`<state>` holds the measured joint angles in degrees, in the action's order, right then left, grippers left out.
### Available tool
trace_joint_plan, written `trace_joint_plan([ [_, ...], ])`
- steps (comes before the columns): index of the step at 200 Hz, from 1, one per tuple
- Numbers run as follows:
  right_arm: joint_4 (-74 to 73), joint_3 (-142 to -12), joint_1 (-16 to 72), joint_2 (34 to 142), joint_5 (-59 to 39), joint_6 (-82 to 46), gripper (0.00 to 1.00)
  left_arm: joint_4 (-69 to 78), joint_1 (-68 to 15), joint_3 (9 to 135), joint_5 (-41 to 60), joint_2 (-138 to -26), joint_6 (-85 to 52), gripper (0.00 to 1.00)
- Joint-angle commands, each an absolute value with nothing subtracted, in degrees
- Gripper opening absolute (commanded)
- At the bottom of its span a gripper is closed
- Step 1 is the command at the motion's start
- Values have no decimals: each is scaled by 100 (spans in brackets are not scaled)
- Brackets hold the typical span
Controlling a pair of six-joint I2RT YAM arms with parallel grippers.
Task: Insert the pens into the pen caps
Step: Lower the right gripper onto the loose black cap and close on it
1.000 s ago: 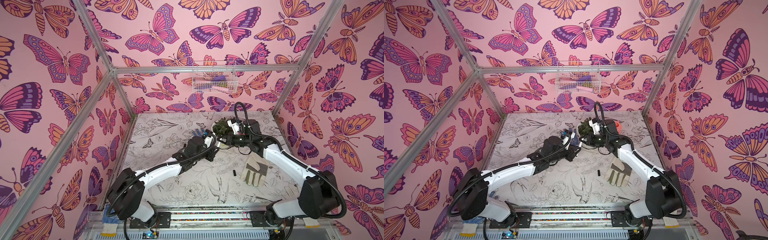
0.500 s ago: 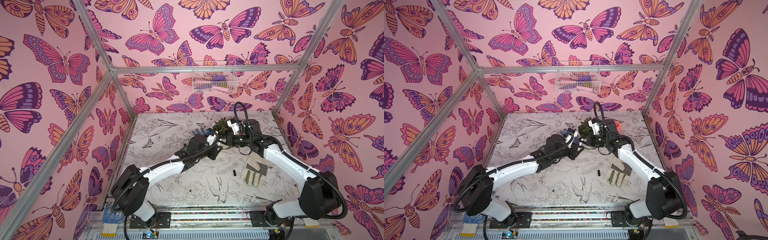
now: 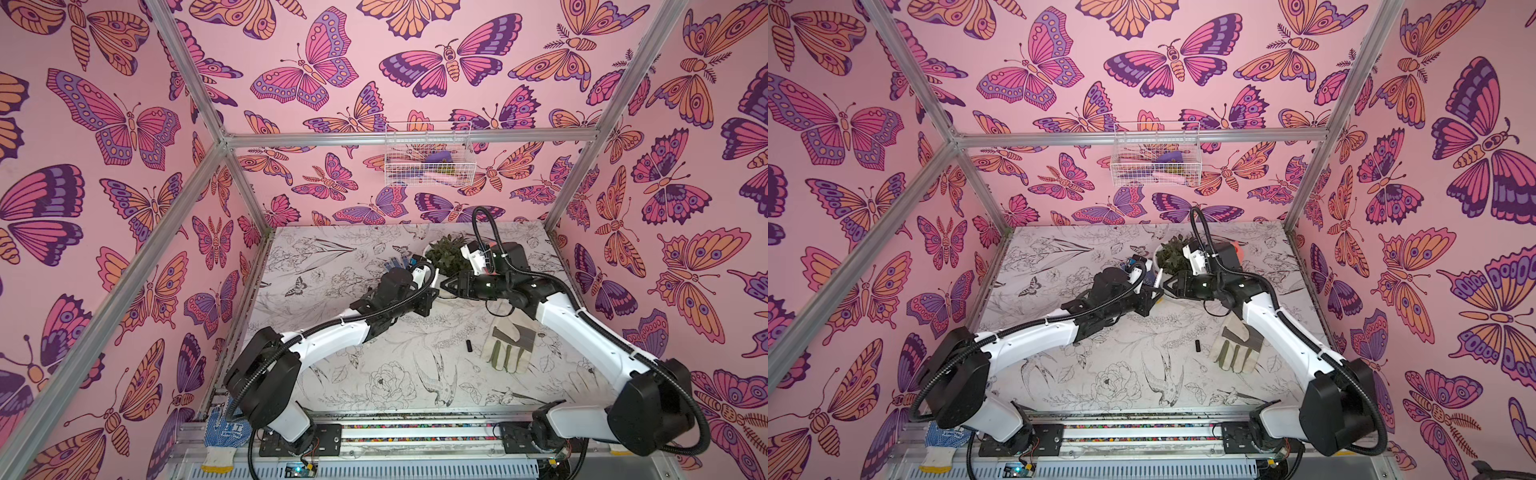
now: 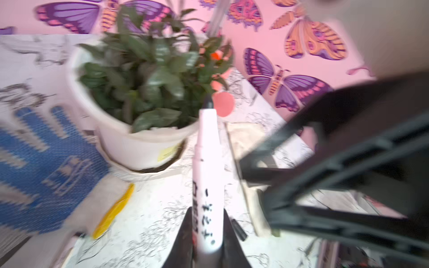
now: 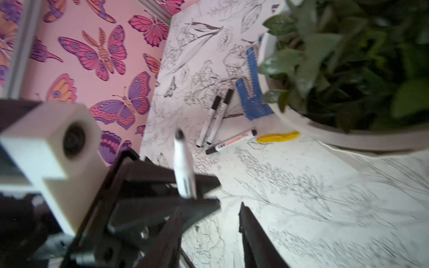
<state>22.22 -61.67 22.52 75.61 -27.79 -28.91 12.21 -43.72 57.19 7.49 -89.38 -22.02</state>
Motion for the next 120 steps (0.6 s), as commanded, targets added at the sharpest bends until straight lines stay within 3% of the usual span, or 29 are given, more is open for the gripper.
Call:
trace_joint_plan([
  [1, 3696, -5849, 2253, 7306, -1382, -2200, 43, 1037, -4257, 5459, -132, -8660, -2447, 0],
  [34, 4406, -5293, 2274, 7646, -1034, -2140, 43, 1037, -4228, 5218, -412, -8437, -2497, 0],
  [120, 4189, -5209, 2582, 8967, -954, -1970, 39, 1042, -4225, 5099, -444, -8218, -2364, 0],
])
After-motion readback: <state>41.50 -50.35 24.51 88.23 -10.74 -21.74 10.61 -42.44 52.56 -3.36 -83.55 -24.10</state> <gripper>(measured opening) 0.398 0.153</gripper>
